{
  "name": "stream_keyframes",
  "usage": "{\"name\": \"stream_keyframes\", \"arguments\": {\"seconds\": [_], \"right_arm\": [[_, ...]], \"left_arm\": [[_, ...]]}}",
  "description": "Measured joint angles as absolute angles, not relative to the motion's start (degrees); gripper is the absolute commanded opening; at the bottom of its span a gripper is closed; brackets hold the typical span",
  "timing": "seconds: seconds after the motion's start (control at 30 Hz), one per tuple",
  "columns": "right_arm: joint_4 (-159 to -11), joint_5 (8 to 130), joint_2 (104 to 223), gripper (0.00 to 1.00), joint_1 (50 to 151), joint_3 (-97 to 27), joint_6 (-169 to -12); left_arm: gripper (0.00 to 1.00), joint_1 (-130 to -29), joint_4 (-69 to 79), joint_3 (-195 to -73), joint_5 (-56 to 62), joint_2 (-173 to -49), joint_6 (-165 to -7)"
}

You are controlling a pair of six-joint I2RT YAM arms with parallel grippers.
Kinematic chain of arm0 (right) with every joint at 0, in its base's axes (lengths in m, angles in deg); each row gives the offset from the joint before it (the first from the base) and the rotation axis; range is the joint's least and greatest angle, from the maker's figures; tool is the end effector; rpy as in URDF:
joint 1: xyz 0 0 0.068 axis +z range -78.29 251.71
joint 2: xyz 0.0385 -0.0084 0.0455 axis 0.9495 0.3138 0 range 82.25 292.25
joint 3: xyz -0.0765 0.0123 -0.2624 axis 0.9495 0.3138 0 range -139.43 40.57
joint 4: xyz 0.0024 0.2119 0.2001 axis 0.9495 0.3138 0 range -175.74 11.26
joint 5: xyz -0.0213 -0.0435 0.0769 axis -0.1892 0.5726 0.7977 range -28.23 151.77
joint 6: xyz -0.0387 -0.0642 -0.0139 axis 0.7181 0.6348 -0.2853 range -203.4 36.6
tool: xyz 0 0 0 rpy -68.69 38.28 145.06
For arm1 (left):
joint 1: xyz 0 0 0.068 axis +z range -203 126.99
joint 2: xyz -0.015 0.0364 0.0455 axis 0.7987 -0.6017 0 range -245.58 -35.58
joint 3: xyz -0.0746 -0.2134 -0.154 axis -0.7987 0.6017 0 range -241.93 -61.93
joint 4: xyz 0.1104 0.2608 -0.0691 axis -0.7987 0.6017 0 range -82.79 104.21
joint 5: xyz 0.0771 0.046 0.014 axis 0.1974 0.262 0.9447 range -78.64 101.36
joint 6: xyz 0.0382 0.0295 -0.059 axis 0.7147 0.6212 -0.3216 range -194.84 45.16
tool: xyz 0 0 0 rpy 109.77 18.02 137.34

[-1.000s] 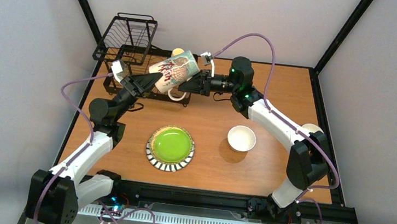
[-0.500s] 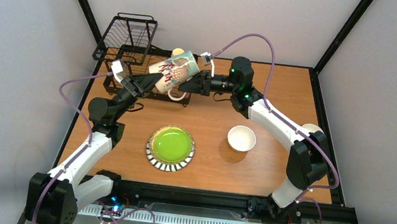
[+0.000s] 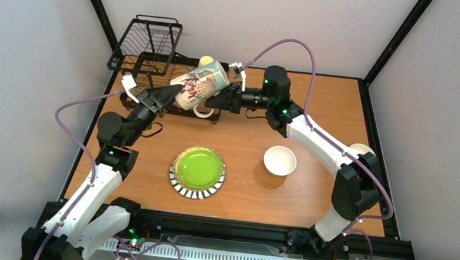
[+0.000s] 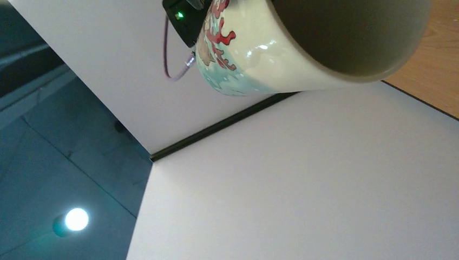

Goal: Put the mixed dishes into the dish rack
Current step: Pass from the left arm to the right

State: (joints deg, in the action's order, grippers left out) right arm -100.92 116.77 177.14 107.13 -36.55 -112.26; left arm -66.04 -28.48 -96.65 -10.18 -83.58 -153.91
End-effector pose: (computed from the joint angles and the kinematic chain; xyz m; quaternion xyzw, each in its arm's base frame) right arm 0.3242 0.2955 0.3449 -0.3553 0.6219 0.6087 0.3414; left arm 0.2383 -0.0796 0.3562 -0.1675 0.5428 -0.6599 0.4917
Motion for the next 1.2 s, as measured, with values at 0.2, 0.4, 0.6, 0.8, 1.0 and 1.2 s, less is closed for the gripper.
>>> {"name": "stream_keyframes", "arguments": {"seconds": [0.2,0.4,0.6,0.8,1.0,1.2], "right_arm": [[-98.4,115.0,177.1,0.02,107.1,-37.9,-110.3],[-94.8,112.8,177.1,0.02,107.1,-40.4,-108.9],[-91.0,109.8,177.2,0.02,107.1,-44.8,-106.8],[-86.2,106.5,180.8,0.02,107.1,-51.8,-102.6],[-77.3,101.3,189.2,0.02,107.1,-60.5,-96.7],[-69.0,95.6,197.1,0.02,107.1,-66.9,-92.2]], "left_arm": [[0.54,-66.1,-18.4,-98.8,-4.8,-80.2,-149.9],[0.55,-66.1,-9.0,-101.2,0.6,-77.3,-146.2],[0.55,-66.1,0.4,-103.9,6.3,-75.1,-143.2],[0.55,-66.1,8.9,-106.9,10.7,-74.8,-140.7],[0.55,-66.1,14.8,-108.6,12.7,-75.4,-138.9],[0.54,-66.1,18.0,-110.0,13.1,-76.2,-137.4]]}}
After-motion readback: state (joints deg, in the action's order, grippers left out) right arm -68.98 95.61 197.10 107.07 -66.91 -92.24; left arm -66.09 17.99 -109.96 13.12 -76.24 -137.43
